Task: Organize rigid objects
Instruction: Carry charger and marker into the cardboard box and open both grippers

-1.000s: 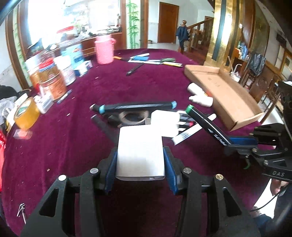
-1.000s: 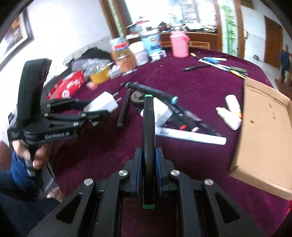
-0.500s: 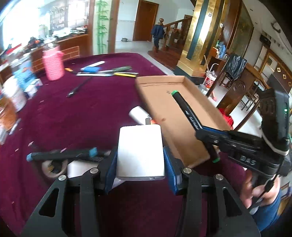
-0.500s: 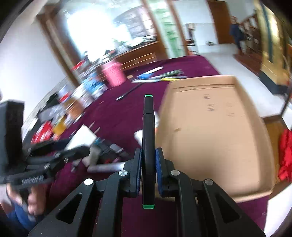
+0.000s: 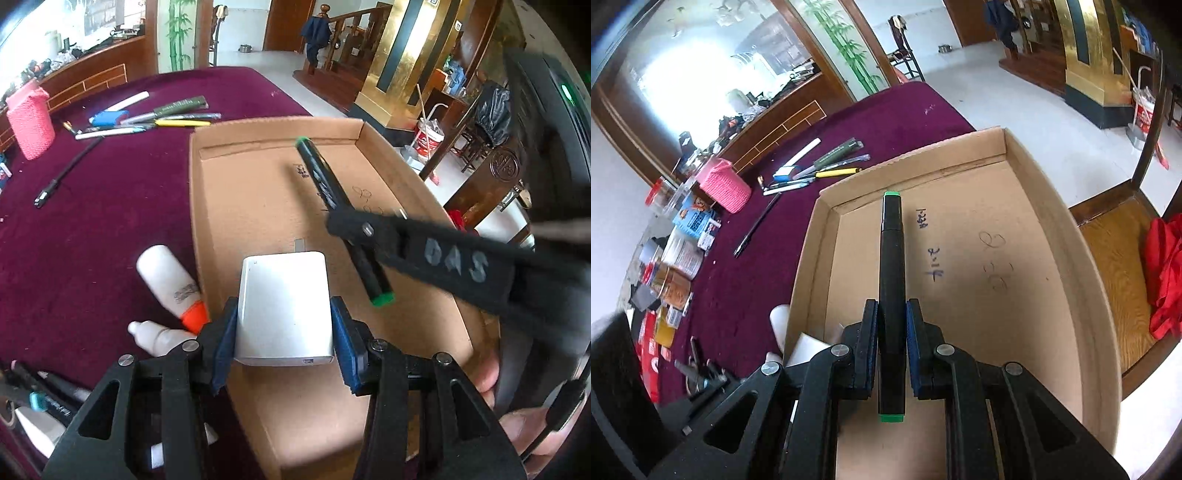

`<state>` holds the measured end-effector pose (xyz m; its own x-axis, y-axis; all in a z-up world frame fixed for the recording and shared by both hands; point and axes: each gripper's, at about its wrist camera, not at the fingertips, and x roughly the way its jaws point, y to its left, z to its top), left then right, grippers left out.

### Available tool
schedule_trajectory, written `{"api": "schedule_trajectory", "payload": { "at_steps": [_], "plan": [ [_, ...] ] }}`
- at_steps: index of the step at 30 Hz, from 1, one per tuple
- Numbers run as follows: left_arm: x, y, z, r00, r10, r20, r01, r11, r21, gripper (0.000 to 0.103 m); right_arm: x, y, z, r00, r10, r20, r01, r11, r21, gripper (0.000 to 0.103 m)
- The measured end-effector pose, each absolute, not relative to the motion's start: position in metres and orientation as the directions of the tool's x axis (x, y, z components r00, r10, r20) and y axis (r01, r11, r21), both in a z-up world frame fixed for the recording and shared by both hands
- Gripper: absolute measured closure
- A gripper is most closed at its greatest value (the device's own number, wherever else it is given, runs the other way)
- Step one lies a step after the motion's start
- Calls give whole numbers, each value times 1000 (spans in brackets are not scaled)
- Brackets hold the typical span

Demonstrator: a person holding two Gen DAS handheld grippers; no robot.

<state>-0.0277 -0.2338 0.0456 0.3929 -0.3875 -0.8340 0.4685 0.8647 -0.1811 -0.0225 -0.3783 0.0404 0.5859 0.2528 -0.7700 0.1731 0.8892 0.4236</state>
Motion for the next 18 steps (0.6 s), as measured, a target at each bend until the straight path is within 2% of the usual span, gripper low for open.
{"api": "schedule_trajectory", "payload": {
  "at_steps": [5, 8, 18],
  "plan": [
    [-33, -244, 41, 388, -402, -829, 506, 845, -173, 58, -12, -373, 36, 572, 220, -790, 161, 915, 371, 90],
    [-40, -250, 38, 416, -382, -825, 536, 836, -117, 58, -12, -373, 34, 572, 226, -788, 150, 916, 372, 90],
    [-54, -256, 37, 435, -373, -820, 560, 825, -78, 58, -12, -376, 33, 573, 256, -778, 139, 906, 401, 90]
  ]
}}
